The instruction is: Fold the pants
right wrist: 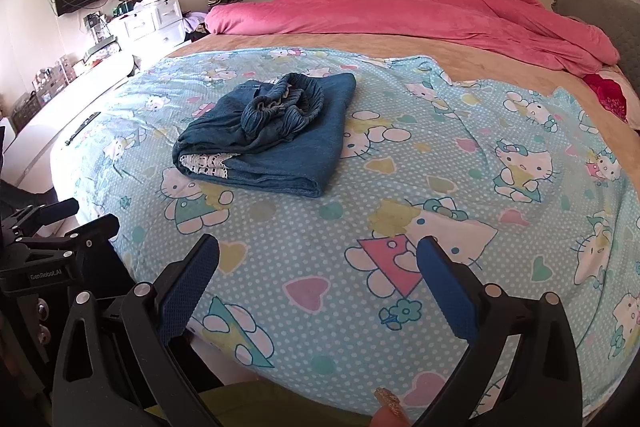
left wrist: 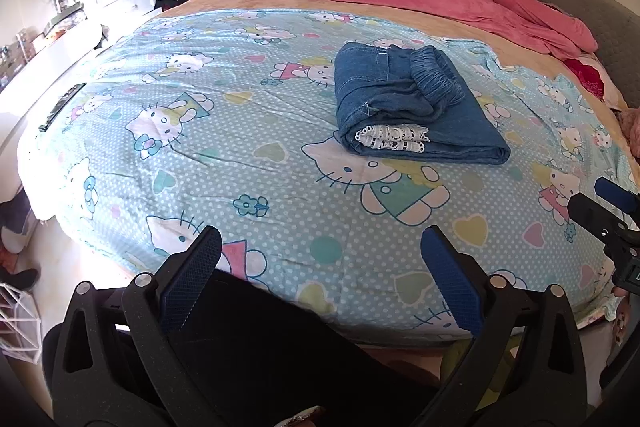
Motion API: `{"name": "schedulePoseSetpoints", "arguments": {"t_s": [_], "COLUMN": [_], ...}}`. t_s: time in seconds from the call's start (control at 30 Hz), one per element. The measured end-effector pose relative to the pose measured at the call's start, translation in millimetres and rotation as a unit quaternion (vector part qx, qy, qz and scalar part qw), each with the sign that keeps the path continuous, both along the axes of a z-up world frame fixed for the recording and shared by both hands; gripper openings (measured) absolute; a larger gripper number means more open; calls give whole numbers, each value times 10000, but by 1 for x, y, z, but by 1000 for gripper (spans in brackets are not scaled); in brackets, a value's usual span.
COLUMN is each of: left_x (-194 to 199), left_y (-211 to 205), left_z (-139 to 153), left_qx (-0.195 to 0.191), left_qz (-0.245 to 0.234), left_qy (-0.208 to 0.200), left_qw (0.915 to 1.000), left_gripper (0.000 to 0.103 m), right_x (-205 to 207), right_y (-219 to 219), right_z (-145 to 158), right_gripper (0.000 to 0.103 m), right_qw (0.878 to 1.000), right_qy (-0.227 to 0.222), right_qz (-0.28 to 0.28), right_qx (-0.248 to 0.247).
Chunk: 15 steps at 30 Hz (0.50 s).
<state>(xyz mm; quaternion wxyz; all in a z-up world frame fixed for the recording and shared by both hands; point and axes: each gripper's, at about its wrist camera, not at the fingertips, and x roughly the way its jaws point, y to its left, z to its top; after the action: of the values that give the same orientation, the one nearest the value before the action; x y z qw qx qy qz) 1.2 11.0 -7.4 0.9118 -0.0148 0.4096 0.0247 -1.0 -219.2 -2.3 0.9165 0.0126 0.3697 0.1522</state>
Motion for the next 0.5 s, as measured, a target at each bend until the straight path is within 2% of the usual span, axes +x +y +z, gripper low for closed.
{"name": "schedulePoseSetpoints", "arguments": {"t_s": [0.5], "left_x": [0], "left_y": [2], "left_z": [-1], "left_qx": [10], "left_qz": [47], "left_qy": [16], "left_qw": [10000], "left_gripper": [94], "right_x": [-1], "right_y": [1], "right_z": [-1], "right_gripper": [99], "right_qw": [10000], "right_qy": [6], "right_qz": [28], "right_qx": [-35]}}
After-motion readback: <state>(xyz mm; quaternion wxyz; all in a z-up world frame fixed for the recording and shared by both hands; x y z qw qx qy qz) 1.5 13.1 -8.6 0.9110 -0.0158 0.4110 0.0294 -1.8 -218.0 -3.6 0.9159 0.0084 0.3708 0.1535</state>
